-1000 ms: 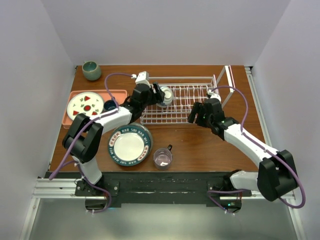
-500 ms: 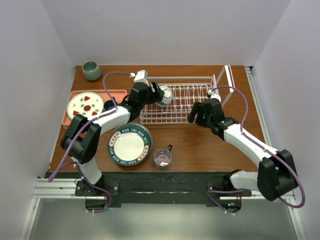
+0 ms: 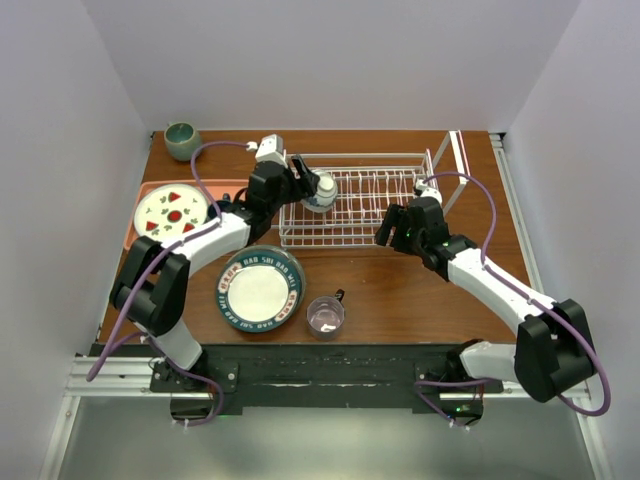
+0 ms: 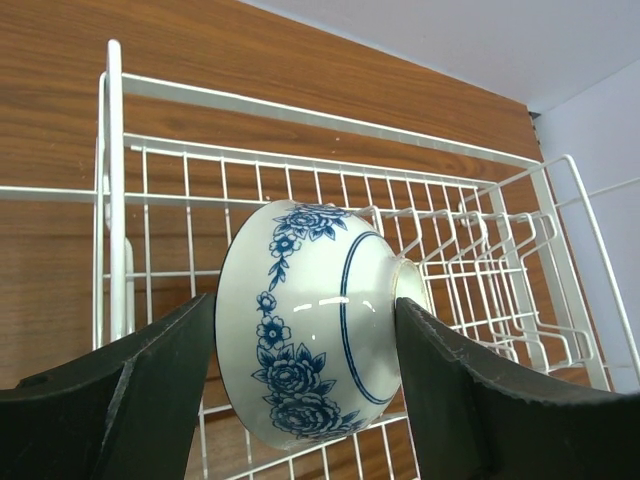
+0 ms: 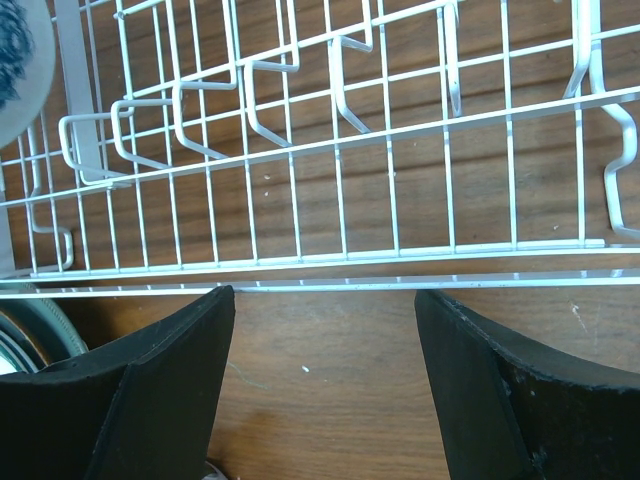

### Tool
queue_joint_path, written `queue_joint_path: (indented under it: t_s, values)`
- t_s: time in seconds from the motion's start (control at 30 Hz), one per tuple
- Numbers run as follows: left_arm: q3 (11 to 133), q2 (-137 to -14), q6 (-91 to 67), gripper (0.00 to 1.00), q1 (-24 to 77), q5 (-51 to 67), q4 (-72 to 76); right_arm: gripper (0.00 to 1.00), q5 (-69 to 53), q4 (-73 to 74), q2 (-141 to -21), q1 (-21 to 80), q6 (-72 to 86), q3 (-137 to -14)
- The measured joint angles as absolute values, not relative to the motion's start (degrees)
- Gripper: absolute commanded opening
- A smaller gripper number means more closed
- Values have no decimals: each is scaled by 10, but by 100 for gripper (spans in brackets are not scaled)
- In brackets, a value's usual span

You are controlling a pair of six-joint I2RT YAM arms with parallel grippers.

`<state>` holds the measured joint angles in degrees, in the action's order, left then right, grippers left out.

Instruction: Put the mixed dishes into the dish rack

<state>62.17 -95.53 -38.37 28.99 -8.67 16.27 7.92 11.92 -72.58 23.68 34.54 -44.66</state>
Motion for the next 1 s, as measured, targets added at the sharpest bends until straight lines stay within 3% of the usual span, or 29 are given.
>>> queue_joint_path:
  t_s: [1.0]
  values:
    - [627, -978, -334, 0, 279, -96, 181, 76, 79, 111, -726, 237, 346, -442]
